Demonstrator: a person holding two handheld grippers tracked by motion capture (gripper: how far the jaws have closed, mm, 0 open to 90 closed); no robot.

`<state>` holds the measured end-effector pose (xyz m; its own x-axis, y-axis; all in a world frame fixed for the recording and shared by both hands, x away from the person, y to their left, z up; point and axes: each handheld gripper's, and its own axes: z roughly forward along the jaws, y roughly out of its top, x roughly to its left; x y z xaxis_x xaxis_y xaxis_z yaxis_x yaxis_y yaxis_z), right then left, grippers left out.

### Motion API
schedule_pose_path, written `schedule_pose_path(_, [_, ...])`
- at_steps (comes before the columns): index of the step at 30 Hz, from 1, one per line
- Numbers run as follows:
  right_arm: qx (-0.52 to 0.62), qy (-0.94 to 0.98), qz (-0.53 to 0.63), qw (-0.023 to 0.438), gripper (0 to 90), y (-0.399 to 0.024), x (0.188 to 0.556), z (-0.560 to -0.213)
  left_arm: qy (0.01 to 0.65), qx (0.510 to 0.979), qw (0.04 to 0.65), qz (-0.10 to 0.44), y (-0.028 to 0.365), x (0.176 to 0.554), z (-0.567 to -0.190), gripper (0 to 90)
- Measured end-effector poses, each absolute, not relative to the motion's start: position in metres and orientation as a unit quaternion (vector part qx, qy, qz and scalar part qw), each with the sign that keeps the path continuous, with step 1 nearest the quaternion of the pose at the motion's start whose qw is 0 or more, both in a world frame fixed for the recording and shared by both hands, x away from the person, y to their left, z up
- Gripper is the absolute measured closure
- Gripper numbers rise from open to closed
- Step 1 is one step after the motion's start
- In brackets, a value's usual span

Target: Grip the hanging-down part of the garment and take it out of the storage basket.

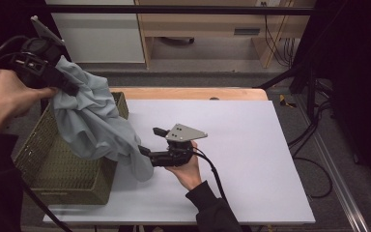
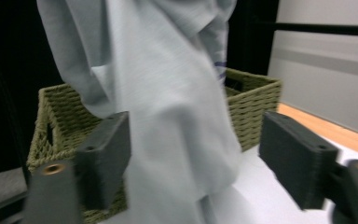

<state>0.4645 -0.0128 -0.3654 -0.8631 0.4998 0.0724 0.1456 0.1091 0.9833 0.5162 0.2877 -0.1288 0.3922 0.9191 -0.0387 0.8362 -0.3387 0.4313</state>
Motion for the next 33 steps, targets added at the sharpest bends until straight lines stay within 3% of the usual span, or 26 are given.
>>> schedule_pose_path(10, [0.281, 0.691, 0.633, 0.206, 4.2, -0.071, 0.453, -0.365, 0.541, 0.811, 0.197, 0.107, 0.289, 0.517, -0.131, 81.0])
schedule_pose_path(33, [0.364, 0.644, 0.606, 0.293, 0.0, -0.153, 0.422, -0.387, 0.540, 0.811, 0.199, 0.107, 0.294, 0.516, -0.134, 81.0])
